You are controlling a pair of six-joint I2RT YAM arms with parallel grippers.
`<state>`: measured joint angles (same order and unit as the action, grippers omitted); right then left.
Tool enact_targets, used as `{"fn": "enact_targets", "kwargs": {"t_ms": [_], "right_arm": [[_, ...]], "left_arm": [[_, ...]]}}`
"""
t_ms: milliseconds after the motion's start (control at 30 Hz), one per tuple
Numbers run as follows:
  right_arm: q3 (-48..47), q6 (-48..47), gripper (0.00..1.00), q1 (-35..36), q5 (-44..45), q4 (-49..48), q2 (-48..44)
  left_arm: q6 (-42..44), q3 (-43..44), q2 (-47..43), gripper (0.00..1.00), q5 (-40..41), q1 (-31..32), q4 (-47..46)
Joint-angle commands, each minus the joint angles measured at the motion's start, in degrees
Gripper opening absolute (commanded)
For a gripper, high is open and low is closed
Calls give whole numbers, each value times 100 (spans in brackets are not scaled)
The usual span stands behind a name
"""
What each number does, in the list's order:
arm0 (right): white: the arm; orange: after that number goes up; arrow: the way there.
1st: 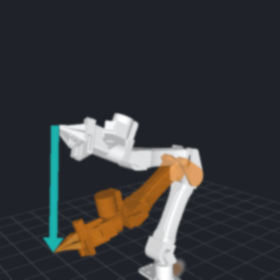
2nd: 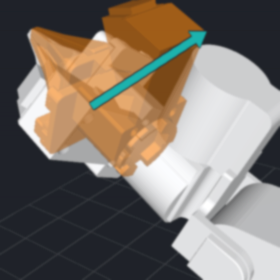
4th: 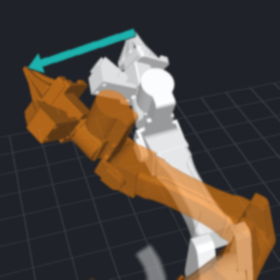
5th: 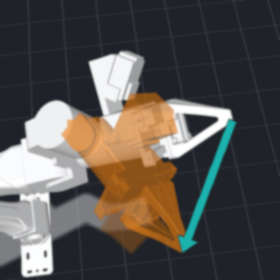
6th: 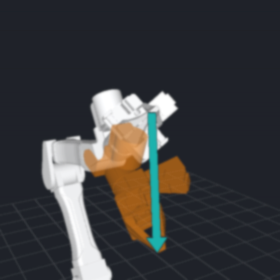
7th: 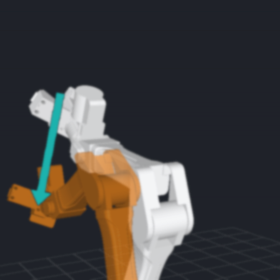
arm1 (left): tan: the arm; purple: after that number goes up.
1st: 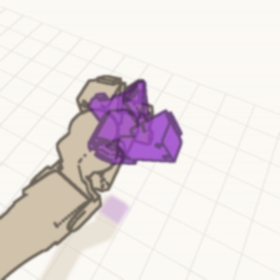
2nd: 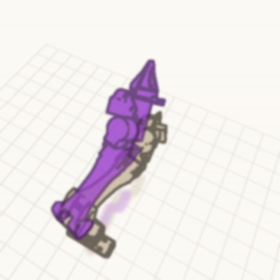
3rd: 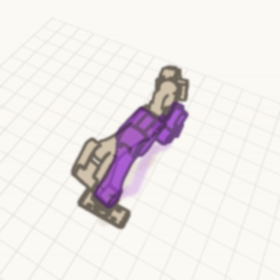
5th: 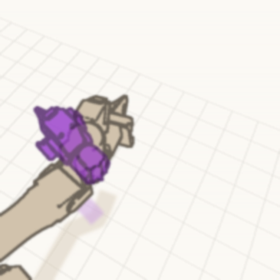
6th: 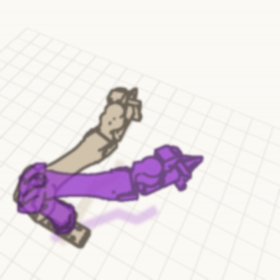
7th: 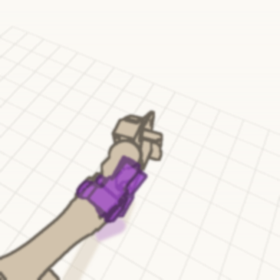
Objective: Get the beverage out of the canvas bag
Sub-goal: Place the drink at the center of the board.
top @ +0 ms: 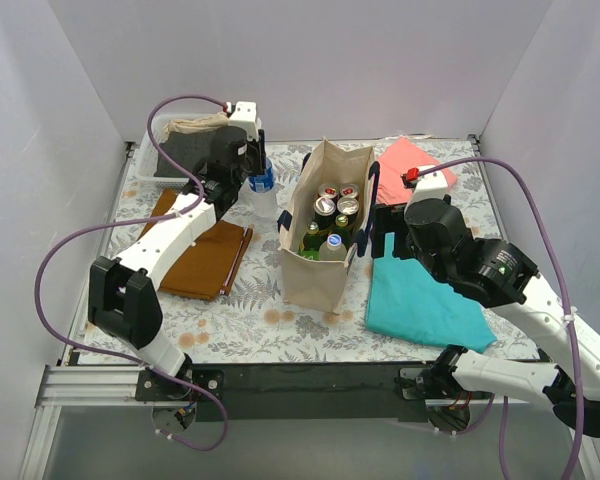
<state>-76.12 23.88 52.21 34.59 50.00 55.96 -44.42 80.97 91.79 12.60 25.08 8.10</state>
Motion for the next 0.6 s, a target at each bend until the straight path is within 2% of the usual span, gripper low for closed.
{"fn": "enact_targets", "kwargs": {"t_ms": [0, 267, 567], "right_arm": [[-105, 108, 98, 18, 101, -166, 64], [-105, 56, 98, 18, 74, -157, 125], [26, 91, 98, 18, 66, -166, 99]], "left_arm": [[381, -107, -117, 0, 93, -56, -1345], [531, -634, 50, 0, 322, -56, -1986], [654, -811, 313, 0, 595, -56, -2638]]}}
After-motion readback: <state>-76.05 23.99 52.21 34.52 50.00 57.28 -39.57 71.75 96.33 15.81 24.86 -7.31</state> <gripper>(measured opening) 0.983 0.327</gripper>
